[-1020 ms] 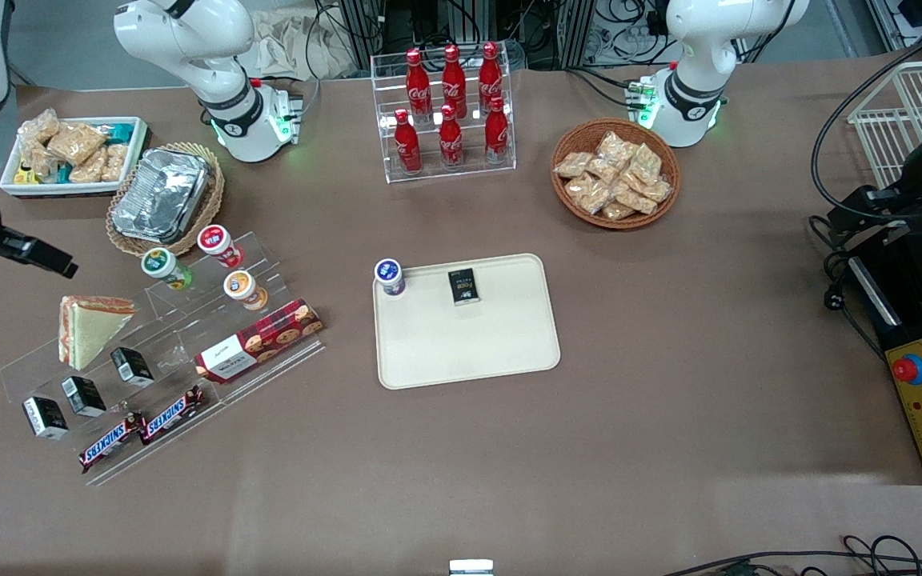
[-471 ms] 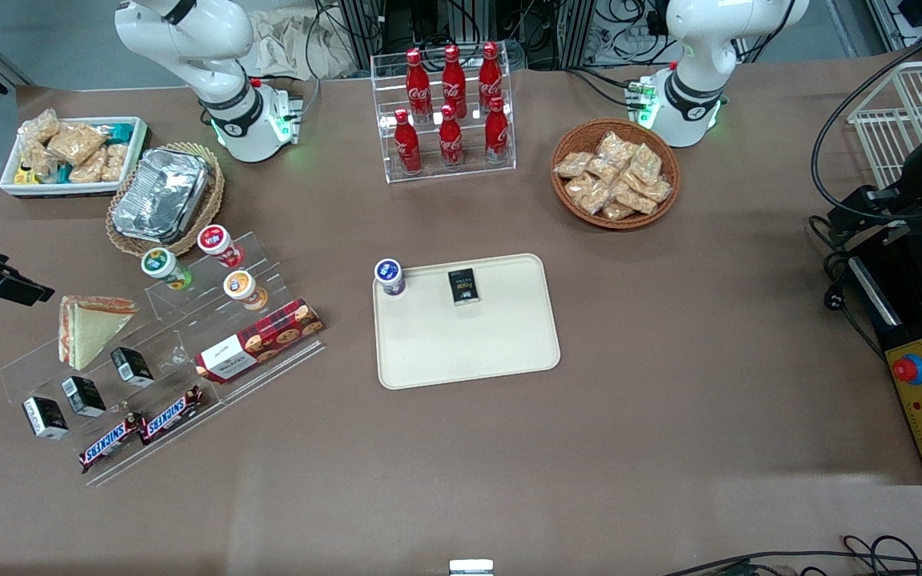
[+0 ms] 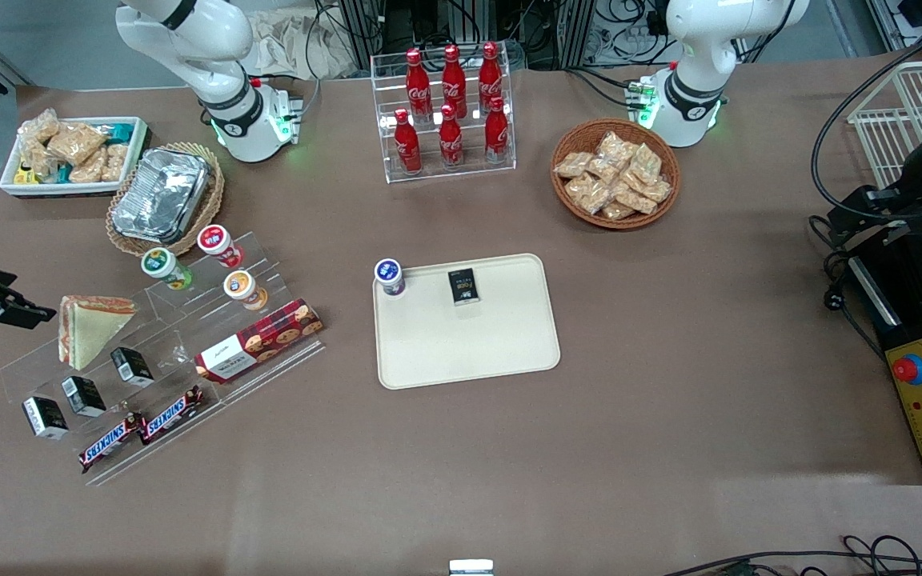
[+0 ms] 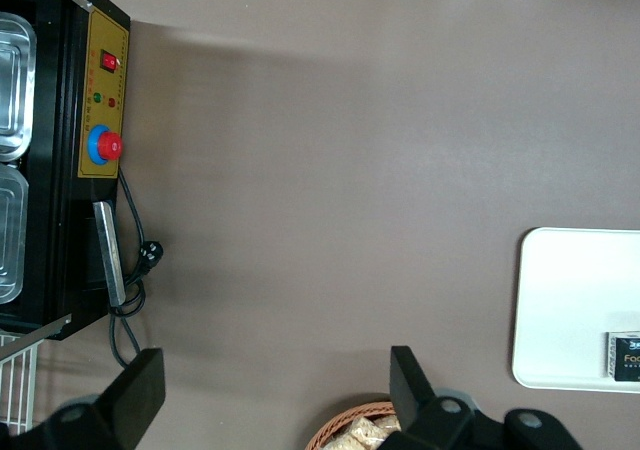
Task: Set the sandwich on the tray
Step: 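Lower the open right gripper around the wrapped triangular sandwich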
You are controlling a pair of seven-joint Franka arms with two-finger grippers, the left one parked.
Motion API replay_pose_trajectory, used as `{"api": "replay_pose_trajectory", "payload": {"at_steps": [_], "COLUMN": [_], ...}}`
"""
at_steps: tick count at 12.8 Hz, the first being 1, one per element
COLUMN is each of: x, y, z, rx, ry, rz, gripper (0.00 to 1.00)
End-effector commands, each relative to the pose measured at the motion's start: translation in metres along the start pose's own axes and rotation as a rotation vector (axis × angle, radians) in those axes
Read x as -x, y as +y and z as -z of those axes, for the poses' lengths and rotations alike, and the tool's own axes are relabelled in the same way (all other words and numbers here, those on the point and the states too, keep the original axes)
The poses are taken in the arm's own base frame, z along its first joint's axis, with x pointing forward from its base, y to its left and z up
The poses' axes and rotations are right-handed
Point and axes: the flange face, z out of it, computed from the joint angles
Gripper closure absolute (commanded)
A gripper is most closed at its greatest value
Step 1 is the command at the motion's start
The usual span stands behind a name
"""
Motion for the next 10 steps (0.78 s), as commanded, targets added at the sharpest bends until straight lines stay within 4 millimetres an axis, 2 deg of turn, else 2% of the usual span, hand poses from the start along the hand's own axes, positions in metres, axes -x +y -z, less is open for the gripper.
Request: {"api": "replay_pose_trajectory", "payload": {"at_steps": [1,7,10], "x": [0.003,0.014,0.015], "y": [-0.002,0.0,0.0], "z": [-0.015,-0.06,-0.073], "rx": [-0.027,-0.048,-0.051], "ry": [0.016,0.051,0.061], "rz": [-0.019,-0.02,-0.014], "gripper": [0.0,0.0,0.0]}}
